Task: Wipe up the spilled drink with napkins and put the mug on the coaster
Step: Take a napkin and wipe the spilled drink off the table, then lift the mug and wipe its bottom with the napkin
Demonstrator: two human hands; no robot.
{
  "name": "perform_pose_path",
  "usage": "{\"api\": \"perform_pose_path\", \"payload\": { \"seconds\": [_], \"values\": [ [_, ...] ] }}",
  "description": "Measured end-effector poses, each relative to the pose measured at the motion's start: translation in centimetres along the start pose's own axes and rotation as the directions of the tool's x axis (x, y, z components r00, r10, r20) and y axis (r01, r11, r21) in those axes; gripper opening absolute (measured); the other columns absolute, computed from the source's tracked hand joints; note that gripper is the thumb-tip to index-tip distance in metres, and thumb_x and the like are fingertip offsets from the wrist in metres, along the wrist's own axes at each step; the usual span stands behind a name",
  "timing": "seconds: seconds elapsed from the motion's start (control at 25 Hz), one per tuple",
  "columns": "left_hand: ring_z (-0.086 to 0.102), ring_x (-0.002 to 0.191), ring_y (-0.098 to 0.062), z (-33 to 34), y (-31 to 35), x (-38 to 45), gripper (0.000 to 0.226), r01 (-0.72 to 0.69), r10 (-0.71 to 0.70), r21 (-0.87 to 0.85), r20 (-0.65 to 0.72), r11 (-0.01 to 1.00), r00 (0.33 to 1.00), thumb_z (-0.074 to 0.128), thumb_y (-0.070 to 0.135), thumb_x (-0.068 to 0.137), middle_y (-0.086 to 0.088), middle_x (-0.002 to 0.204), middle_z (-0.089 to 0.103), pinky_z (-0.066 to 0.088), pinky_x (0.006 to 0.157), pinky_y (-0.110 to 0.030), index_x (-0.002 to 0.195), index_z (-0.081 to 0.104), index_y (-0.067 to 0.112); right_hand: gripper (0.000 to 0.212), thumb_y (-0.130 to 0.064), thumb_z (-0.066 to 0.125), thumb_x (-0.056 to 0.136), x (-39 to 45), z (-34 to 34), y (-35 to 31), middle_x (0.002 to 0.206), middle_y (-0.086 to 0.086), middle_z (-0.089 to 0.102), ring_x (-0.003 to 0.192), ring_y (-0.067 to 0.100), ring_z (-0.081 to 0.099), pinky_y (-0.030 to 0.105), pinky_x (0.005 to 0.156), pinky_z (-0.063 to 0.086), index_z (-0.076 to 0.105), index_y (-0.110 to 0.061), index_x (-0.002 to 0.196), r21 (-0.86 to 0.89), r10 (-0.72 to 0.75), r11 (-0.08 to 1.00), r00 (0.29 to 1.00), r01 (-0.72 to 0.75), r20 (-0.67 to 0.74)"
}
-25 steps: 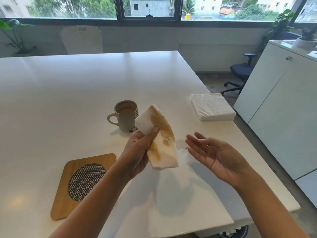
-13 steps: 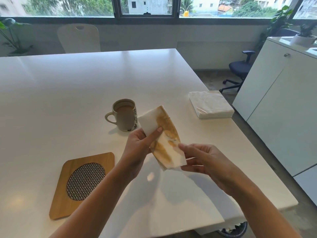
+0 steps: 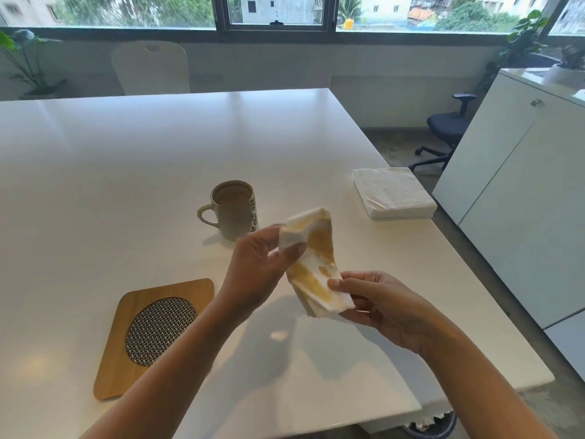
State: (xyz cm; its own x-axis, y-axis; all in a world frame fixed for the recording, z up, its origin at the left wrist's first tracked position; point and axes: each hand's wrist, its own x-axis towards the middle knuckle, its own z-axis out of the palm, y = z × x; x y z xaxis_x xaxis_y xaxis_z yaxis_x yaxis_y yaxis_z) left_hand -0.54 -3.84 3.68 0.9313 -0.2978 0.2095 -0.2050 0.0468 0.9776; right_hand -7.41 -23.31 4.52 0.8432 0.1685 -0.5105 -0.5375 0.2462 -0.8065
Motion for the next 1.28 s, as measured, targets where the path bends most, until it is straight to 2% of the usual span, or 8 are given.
{"api": "perform_pose_path", "payload": {
  "seconds": [0.12, 0.24, 0.4, 0.56, 0.8, 0.92, 1.08, 1.28],
  "values": [
    [0.07, 0.11, -0.007, -0.4, -0.5, -0.3, 0.043, -0.193, 0.164, 0.212, 0.149, 0.958, 0.975, 0.066, -0.017, 0.085, 0.011, 0.108, 0.078, 0.056, 0.092, -0.03, 0.102, 0.08, 0.02, 0.028, -0.01, 0.07, 0.077, 0.4, -0.3, 0.0, 0.086, 0.014, 0.076, 0.067, 0.014, 0.073, 0.019, 0.06, 0.059, 0.076, 0.002, 0.101, 0.073, -0.01, 0.997, 1.0, 0.01, -0.001],
    [0.057, 0.133, -0.013, -0.8, -0.6, -0.9, 0.041, -0.401, 0.284, 0.312, 0.359, 0.861, 0.889, 0.07, -0.006, 0.084, 0.002, 0.128, 0.071, 0.05, 0.106, -0.038, 0.12, 0.075, 0.013, 0.028, -0.01, 0.068, 0.073, 0.4, -0.6, -0.1, 0.086, 0.017, 0.075, 0.068, 0.017, 0.074, 0.021, 0.058, 0.06, 0.076, 0.004, 0.095, 0.177, -0.02, 0.984, 1.0, 0.016, 0.023],
    [0.038, 0.147, -0.013, -1.1, -0.5, -1.4, 0.045, -0.459, 0.242, 0.401, 0.485, 0.793, 0.84, 0.065, 0.021, 0.087, 0.007, 0.145, 0.059, 0.037, 0.113, -0.052, 0.132, 0.068, 0.019, 0.031, -0.004, 0.067, 0.077, 0.6, -1.1, 0.1, 0.105, 0.028, 0.071, 0.083, 0.029, 0.076, 0.03, 0.069, 0.063, 0.072, 0.008, 0.104, 0.321, 0.004, 0.947, 0.996, -0.033, 0.091],
    [0.028, 0.152, -0.01, -1.2, -0.7, -1.5, 0.046, -0.476, 0.206, 0.5, 0.501, 0.723, 0.84, 0.061, 0.042, 0.091, 0.011, 0.151, 0.052, 0.029, 0.116, -0.056, 0.133, 0.066, 0.026, 0.076, -0.014, 0.093, 0.05, 1.4, -1.3, 0.3, 0.119, 0.03, 0.066, 0.096, 0.036, 0.072, 0.039, 0.081, 0.062, 0.066, 0.009, 0.118, 0.454, -0.008, 0.888, 0.983, -0.077, 0.182],
    [0.038, 0.137, -0.023, -0.9, -2.0, -1.7, 0.042, -0.52, 0.237, 0.602, 0.488, 0.606, 0.84, 0.058, 0.05, 0.092, 0.004, 0.139, 0.05, 0.038, 0.106, -0.048, 0.128, 0.07, 0.031, 0.035, -0.011, 0.082, 0.065, 1.6, -0.4, 0.7, 0.108, 0.025, 0.07, 0.091, 0.031, 0.071, 0.031, 0.069, 0.063, 0.077, 0.002, 0.098, 0.367, -0.014, 0.93, 0.998, -0.007, 0.053],
    [0.049, 0.121, -0.022, -1.6, -2.2, -1.0, 0.032, -0.52, 0.354, 0.578, 0.383, 0.628, 0.853, 0.06, 0.042, 0.091, -0.001, 0.122, 0.059, 0.038, 0.101, -0.048, 0.109, 0.079, 0.024, 0.04, -0.008, 0.073, 0.069, 2.4, -0.9, 0.5, 0.1, 0.023, 0.07, 0.08, 0.025, 0.071, 0.026, 0.063, 0.061, 0.068, 0.007, 0.106, 0.404, 0.005, 0.914, 0.997, 0.029, -0.082],
    [0.059, 0.107, -0.02, -4.5, -1.4, 2.3, 0.017, -0.306, 0.476, 0.669, -0.081, 0.678, 0.876, 0.07, 0.022, 0.087, 0.002, 0.106, 0.063, 0.047, 0.097, -0.046, 0.101, 0.078, 0.017, 0.04, -0.006, 0.071, 0.07, 3.0, -2.4, -0.5, 0.093, 0.019, 0.073, 0.07, 0.02, 0.074, 0.022, 0.056, 0.06, 0.064, 0.007, 0.107, 0.471, -0.041, 0.872, 0.98, 0.131, -0.196],
    [0.053, 0.123, -0.02, -8.6, -0.4, 6.6, 0.054, 0.052, 0.216, 0.691, -0.295, 0.721, 0.931, 0.082, 0.033, 0.078, -0.001, 0.124, 0.059, 0.041, 0.101, -0.027, 0.126, 0.063, 0.018, 0.024, -0.004, 0.064, 0.084, 4.4, -3.4, -1.3, 0.088, 0.016, 0.074, 0.068, 0.018, 0.074, 0.024, 0.065, 0.062, 0.064, 0.002, 0.107, 0.467, -0.075, 0.86, 0.956, 0.206, -0.283]
  ]
}}
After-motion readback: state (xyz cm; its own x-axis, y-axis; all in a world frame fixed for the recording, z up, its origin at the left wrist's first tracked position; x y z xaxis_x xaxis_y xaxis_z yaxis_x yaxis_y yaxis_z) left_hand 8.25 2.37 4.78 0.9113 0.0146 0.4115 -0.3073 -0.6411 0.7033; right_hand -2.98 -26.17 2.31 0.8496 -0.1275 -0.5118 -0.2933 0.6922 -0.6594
